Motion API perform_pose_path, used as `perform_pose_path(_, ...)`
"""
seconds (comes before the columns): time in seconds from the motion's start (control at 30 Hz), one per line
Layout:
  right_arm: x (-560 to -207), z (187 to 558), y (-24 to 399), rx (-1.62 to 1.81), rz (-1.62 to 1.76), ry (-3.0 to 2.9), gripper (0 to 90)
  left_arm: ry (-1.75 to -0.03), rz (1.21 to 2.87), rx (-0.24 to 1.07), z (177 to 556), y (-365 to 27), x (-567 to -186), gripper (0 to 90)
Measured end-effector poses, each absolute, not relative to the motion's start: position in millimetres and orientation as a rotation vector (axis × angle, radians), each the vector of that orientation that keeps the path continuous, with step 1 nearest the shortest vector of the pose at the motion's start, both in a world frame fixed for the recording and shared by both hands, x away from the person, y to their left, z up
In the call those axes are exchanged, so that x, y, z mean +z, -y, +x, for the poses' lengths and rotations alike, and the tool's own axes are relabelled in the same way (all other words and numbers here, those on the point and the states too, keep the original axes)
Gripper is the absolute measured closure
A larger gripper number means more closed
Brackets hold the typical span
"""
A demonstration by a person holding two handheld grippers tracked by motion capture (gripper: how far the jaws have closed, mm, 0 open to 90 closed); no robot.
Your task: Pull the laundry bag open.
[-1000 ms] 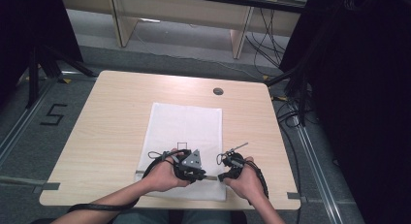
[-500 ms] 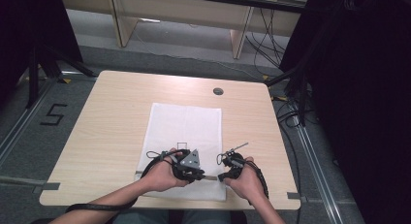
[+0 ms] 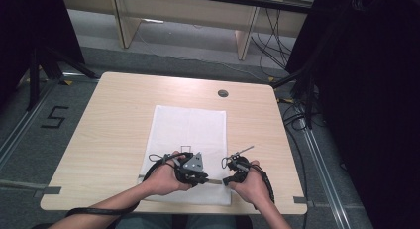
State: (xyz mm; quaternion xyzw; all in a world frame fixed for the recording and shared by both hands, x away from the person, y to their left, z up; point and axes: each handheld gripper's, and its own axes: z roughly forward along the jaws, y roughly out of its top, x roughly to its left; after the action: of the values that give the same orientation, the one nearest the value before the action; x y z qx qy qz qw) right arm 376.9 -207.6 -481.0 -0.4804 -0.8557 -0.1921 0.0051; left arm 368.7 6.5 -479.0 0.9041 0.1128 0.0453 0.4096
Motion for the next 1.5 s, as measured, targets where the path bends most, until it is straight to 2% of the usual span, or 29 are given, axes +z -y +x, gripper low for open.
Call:
perform_pose_path(1.17, -481.1, 376.8, 207.7, -0.605, -1.506, 2.681, 90.0, -0.267, 2.285, 0.125, 370.2, -18.8, -476.3, 81.9)
perform_pose_path(1.5, -481.2, 376.8, 207.5, -0.605, -1.513, 2.680, 90.0, -0.294, 2.274, 0.090, 369.9, -21.6, -477.4, 81.9)
